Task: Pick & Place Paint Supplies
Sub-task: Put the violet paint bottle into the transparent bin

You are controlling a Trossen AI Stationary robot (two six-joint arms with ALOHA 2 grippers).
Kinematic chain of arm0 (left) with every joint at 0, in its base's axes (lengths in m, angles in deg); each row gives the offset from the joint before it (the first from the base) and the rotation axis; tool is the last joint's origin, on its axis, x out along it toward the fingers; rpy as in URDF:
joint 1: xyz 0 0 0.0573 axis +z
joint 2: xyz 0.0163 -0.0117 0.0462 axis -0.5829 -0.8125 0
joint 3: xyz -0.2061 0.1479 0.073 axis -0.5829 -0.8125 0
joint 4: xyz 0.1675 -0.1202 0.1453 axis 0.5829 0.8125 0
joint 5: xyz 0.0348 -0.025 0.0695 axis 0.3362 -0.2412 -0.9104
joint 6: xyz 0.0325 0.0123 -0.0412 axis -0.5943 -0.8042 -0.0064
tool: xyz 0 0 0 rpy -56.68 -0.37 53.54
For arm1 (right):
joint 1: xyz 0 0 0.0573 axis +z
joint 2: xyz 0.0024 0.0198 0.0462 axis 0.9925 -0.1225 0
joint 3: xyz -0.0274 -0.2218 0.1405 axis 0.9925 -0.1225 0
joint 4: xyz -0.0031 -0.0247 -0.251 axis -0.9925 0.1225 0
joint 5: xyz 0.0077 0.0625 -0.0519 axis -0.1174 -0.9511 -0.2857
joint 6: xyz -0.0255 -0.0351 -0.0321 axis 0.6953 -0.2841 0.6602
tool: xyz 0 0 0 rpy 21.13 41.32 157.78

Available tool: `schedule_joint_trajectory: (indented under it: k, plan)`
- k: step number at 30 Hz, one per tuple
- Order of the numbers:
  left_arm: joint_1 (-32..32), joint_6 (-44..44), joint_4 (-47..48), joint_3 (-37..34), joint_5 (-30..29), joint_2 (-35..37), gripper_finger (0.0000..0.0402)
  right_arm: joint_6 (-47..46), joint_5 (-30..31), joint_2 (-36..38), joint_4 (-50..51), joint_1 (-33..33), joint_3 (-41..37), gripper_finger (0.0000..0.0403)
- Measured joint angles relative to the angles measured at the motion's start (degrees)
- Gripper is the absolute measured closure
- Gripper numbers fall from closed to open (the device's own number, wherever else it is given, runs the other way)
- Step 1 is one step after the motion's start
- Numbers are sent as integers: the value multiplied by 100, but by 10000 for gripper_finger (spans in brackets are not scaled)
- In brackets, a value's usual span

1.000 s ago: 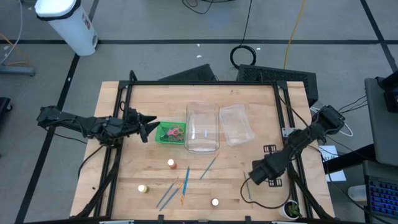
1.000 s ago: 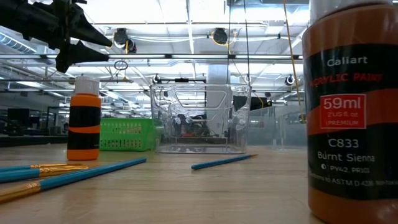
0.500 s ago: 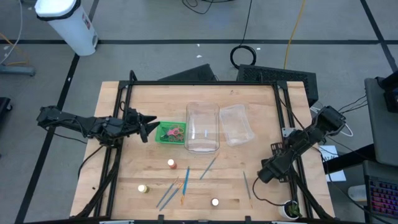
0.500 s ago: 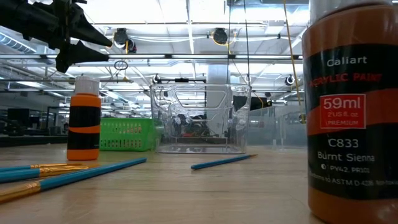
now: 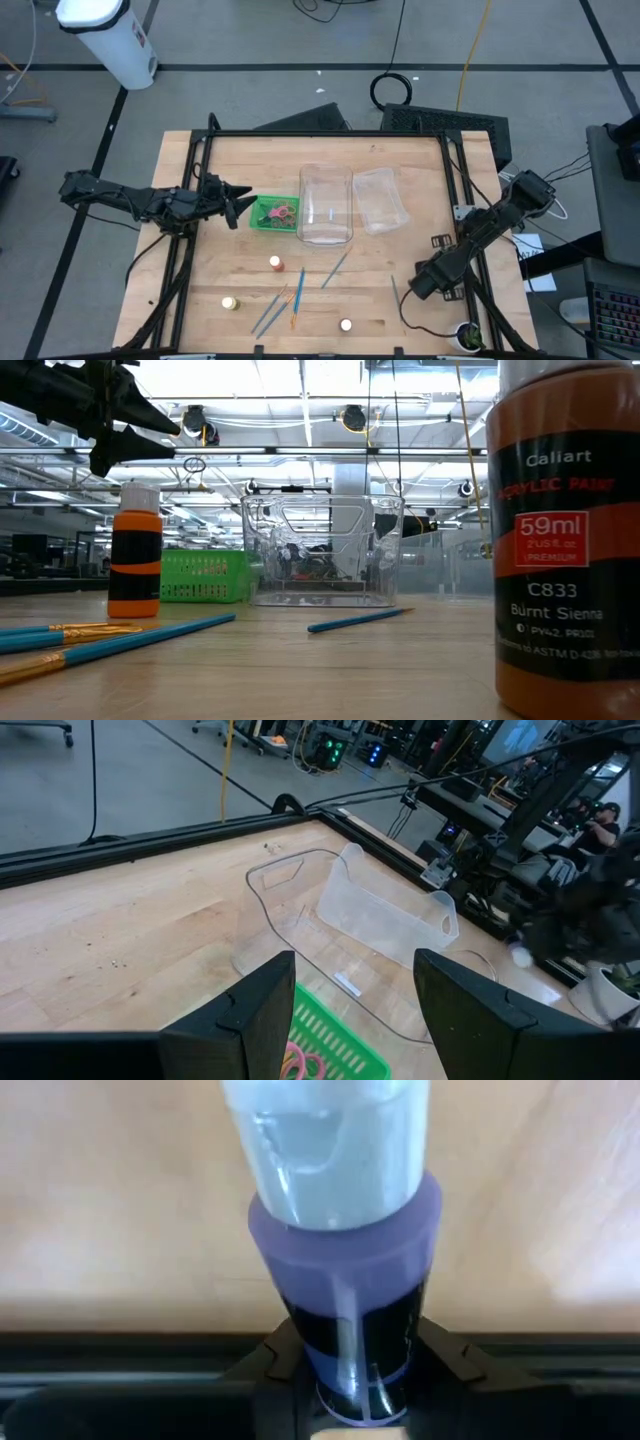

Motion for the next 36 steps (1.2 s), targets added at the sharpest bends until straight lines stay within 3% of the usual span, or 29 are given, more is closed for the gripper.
schedule_joint_trajectory:
  k: [4, 6, 10, 14, 18, 24, 29, 33, 36]
  plan:
    - [0, 0, 0, 0, -2, 0, 190, -249, 190, 0, -49, -6, 800, 308]
    - [1, 0, 0, 0, -2, 1, 190, -290, 673, 0, -90, -1, 1199, 308]
    - [0, 0, 2, 0, -2, 2, 190, -285, 2192, 5, -773, -8, 1737, 308]
    - [8, 50, -211, 0, -37, 2, 190, 590, 3681, 20, -2399, -64, 1616, 308]
    - [6, 46, -473, 0, -57, 2, 190, 1656, 4450, 20, -4524, -385, 1259, 308]
    - [6, 275, -986, 0, -102, 2, 190, 3051, 4219, 20, -6592, -1098, 855, 308]
    - [9, -43, -972, -1, -23, -69, 190, 3165, 3007, 20, -7876, -1839, 559, 308]
    - [11, 29, -985, 0, -54, -333, 190, 3168, 2441, 20, -8400, -2295, 308, 308]
    - [11, -111, -1596, -2, -148, -597, 190, 3213, 2208, 20, -8416, -2561, 255, 308]
